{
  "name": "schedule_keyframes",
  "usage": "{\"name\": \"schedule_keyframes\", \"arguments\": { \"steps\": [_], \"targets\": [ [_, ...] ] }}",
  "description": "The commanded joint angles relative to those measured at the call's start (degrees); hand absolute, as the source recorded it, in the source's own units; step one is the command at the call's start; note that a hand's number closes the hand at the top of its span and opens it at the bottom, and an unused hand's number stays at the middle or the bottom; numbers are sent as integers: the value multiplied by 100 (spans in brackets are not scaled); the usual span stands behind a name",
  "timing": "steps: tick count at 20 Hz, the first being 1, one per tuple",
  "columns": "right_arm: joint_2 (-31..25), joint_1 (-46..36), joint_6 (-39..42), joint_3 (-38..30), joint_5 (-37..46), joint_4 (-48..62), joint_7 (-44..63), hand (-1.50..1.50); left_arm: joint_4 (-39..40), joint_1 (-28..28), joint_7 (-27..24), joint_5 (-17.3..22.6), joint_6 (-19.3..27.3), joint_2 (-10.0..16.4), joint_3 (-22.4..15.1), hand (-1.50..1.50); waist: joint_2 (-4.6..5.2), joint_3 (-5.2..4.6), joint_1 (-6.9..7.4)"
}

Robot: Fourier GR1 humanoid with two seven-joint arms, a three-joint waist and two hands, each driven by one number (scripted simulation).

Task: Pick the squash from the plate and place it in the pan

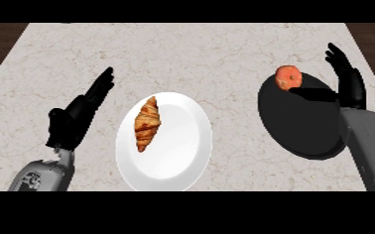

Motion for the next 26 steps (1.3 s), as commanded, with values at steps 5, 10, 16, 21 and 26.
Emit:
{"name": "schedule_keyframes", "arguments": {
  "steps": [5,10,16,21,26],
  "targets": [
    [-699,465,1958,-601,-667,731,-1184,-150,118,48,-68,34,-160,-3,186,0,-28,-7,-69],
    [-759,1224,2308,-689,-788,342,-2139,-150,-533,556,45,35,-153,59,271,0,-76,-13,-114],
    [-883,2051,2827,-700,-934,-287,-2533,-150,182,-13,37,-228,-185,-144,358,0,-69,-19,-185],
    [-661,2556,2891,-665,-1026,-764,-2534,-150,-449,113,443,-31,-484,-52,622,0,-66,-17,-136],
    [-689,3321,3156,-751,-1170,-1155,-2943,-150,-23,68,169,-371,-372,-317,440,0,-65,-17,-160]
  ]
}}
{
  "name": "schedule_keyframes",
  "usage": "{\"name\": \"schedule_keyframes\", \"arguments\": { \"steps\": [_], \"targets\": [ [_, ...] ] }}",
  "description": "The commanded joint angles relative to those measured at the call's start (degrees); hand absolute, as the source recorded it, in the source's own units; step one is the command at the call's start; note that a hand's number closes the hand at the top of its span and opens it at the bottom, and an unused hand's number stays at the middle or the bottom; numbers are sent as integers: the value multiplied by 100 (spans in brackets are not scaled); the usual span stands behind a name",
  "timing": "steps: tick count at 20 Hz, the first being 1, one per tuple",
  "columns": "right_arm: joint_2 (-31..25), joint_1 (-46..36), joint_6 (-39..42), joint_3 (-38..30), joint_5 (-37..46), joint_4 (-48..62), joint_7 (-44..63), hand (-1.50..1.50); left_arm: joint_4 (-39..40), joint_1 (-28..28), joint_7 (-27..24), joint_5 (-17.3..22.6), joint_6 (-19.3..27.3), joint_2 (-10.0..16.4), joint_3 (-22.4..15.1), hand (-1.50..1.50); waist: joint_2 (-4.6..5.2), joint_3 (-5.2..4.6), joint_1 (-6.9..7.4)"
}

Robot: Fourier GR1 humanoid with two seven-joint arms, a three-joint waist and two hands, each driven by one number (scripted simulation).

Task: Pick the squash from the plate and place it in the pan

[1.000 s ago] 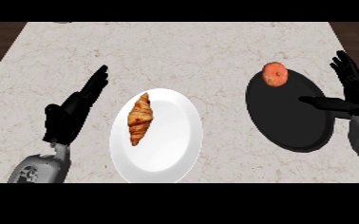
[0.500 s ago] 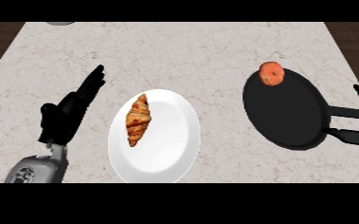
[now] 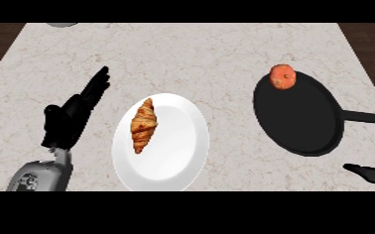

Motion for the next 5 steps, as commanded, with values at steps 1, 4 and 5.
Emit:
{"name": "schedule_keyframes", "arguments": {
  "steps": [1,4,5],
  "targets": [
    [149,364,251,6,94,188,-922,-150,76,-20,-66,-109,11,-118,39,0,8,4,23],
    [95,476,170,-37,161,314,-968,-150,-112,-176,288,73,-211,-23,261,0,7,4,30],
    [339,777,-74,16,132,-104,-959,-150,410,-186,-264,-1,-289,-16,274,0,7,0,1]
  ]
}}
